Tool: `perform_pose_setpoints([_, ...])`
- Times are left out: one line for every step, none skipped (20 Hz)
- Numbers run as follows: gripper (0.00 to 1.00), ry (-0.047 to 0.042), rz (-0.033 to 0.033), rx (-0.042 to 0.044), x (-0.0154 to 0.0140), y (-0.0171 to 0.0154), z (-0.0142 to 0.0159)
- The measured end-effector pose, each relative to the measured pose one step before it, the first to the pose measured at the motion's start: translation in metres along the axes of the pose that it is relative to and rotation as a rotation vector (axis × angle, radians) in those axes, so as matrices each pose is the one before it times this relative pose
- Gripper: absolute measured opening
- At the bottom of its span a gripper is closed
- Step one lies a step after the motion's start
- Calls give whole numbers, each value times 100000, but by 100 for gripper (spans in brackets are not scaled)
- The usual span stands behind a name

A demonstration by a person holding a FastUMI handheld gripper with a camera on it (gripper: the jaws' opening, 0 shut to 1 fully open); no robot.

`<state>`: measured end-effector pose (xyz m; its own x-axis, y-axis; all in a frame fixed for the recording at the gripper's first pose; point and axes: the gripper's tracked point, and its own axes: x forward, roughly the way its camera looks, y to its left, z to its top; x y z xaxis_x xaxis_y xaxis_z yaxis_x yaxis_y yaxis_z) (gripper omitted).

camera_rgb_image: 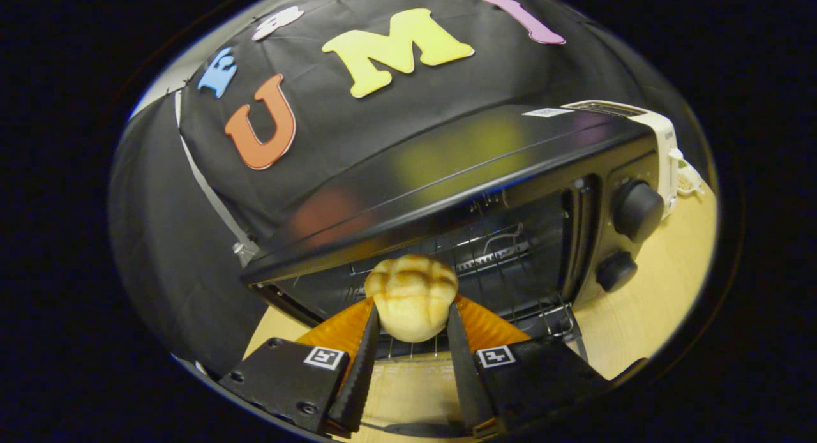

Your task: Open the toaster oven, put the food inside, and close the toaster oven door.

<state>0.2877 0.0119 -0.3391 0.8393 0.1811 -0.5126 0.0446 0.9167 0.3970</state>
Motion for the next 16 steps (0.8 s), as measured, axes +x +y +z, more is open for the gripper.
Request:
perform_pose_setpoints([62,-119,-2036,-701,879,-504,276])
perform_pose_setpoints([62,-83,-1562,-366,610,-391,190])
perform_pose_setpoints([62,102,-568,-448,621,-164,173])
perform_pose_setpoints([62,161,131,85,466,-22,54])
perform_pose_setpoints([62,-176,324,-312,425,91,176])
perform_pose_setpoints([66,-5,231,-929,261,160,46])
perform_pose_setpoints([71,464,-981,-1766,-26,-41,-72])
perform_pose_setpoints([75,29,-721,-1844,-216,-75,-280])
perform_pose_setpoints([80,-526,-706,-621,-294,45,218])
perform_pose_setpoints([85,-1270,76,-664,-659,79,280])
perform_pose_setpoints([92,-1817,905,-679,-867,341,523])
perform_pose_setpoints([93,-2346,671,-1486,-1007,556,406])
perform_pose_setpoints([93,-919,252,-2556,-998,11,69])
perform_pose_setpoints([95,81,842,-1723,-1010,299,-385])
perform_pose_setpoints([97,506,543,-2371,-1132,232,-606])
perform_pose_setpoints([98,-608,796,-1511,-1448,254,-555])
